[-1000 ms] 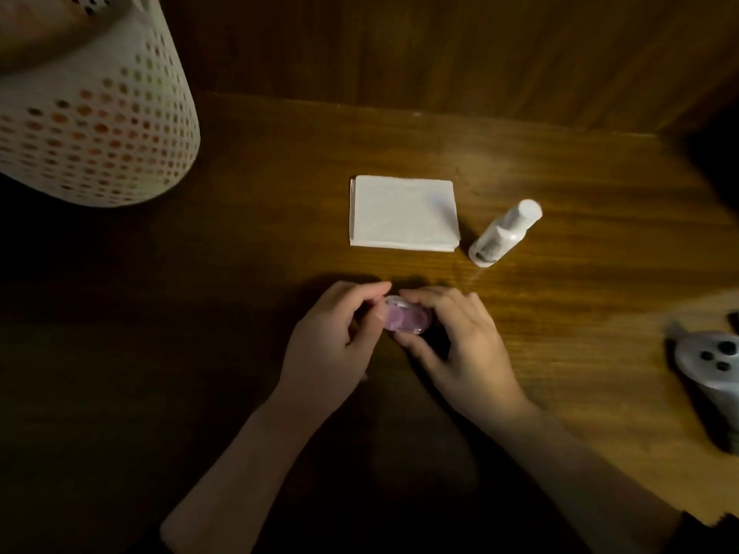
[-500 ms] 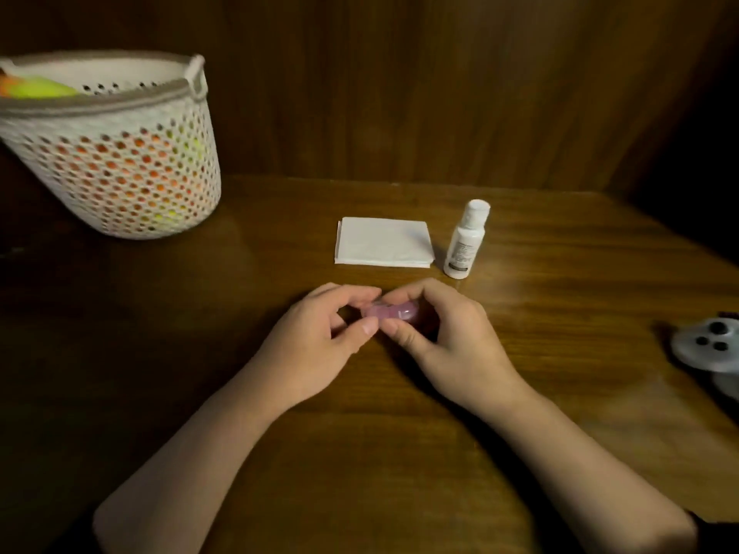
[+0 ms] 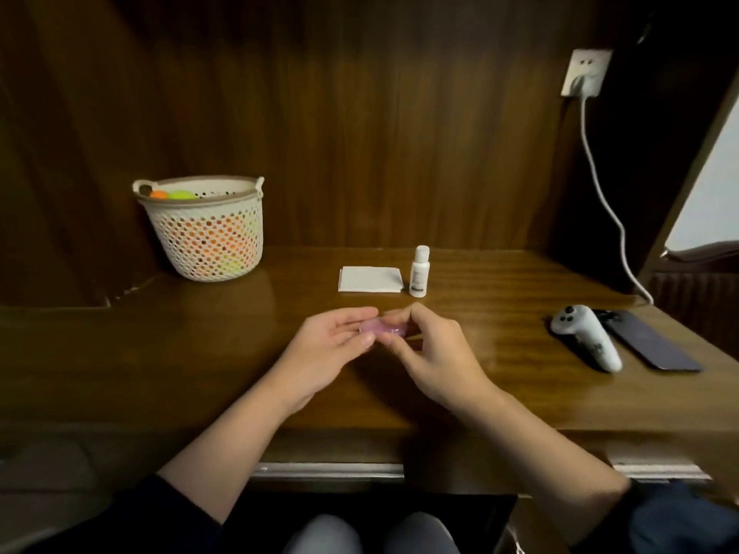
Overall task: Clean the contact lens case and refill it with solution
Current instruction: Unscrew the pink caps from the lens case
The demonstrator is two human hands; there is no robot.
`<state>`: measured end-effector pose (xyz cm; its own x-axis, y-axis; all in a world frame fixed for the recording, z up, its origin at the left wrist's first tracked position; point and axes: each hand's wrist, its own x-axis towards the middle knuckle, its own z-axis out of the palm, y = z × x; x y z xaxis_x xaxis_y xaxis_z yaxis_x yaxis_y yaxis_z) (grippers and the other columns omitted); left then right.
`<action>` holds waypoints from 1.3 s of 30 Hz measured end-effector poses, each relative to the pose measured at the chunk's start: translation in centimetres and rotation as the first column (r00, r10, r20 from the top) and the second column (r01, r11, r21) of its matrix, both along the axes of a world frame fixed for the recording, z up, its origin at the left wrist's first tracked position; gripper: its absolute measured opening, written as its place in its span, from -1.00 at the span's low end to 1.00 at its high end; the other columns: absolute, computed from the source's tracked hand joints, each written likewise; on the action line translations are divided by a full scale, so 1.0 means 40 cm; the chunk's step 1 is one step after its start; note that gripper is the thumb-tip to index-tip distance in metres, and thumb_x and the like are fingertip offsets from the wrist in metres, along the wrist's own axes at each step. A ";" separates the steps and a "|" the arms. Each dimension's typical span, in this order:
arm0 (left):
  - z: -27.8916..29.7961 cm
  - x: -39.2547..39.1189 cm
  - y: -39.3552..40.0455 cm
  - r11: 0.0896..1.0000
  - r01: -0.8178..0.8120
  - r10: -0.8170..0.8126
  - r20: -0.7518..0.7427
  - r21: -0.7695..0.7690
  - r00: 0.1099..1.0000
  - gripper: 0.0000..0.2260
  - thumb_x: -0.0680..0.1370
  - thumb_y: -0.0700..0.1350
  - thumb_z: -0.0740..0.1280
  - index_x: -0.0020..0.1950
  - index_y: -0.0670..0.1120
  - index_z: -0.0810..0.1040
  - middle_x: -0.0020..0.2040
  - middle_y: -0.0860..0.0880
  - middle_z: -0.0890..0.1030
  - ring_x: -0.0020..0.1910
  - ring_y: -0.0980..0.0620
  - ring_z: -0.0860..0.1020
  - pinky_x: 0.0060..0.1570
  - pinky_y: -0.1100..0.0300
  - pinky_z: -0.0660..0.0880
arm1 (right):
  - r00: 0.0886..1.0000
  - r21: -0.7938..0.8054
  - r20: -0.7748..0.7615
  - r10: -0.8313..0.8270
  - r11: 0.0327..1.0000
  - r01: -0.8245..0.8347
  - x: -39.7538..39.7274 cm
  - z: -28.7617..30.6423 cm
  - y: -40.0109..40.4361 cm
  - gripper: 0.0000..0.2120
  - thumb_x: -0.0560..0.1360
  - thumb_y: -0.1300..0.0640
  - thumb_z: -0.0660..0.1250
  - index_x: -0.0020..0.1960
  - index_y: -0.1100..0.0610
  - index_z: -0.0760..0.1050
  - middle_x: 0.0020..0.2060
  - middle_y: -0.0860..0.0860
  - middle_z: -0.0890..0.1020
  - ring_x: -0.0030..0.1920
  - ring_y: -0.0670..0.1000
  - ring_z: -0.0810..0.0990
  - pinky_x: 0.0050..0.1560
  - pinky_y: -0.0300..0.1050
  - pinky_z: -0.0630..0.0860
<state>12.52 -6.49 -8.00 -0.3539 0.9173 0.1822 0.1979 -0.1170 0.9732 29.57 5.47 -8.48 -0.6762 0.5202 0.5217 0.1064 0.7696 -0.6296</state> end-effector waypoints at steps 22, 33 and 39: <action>-0.075 -0.232 0.275 0.985 -0.040 0.058 0.106 -0.167 0.993 -0.65 0.59 -0.24 0.50 0.38 -0.10 0.64 0.20 -0.03 0.76 0.17 0.06 0.74 0.17 0.14 0.67 | 0.962 0.368 0.269 -0.045 0.928 -0.059 -0.217 -0.017 0.260 -0.78 0.68 0.05 0.38 0.26 0.10 0.68 0.07 0.02 0.78 0.02 0.02 0.74 0.09 -0.23 0.60; -0.104 -0.265 0.290 0.979 -0.046 0.074 0.136 -0.199 0.988 -0.69 0.58 -0.26 0.50 0.33 -0.10 0.68 0.18 -0.03 0.77 0.17 0.05 0.74 0.24 0.04 0.66 | 0.953 0.493 0.275 -0.131 0.869 -0.023 -0.257 -0.057 0.254 -0.69 0.55 0.29 0.50 0.27 0.12 0.64 -0.09 0.07 0.77 -0.21 0.10 0.74 -0.21 -0.05 0.69; -0.097 -0.258 0.280 0.980 -0.047 0.070 0.118 -0.194 0.991 -0.70 0.59 -0.24 0.50 0.33 -0.13 0.69 0.15 -0.01 0.78 0.15 0.06 0.75 0.25 0.01 0.66 | 0.949 0.512 0.288 -0.130 0.858 -0.037 -0.250 -0.050 0.230 -0.67 0.54 0.37 0.49 0.27 0.17 0.62 -0.04 0.11 0.77 -0.14 0.14 0.75 -0.16 0.00 0.69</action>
<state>2.19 4.71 -11.86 -0.4169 0.9080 -0.0417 0.0761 0.0806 0.9938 19.55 14.66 -10.49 -0.8249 0.2760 0.4933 0.2699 0.9591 -0.0853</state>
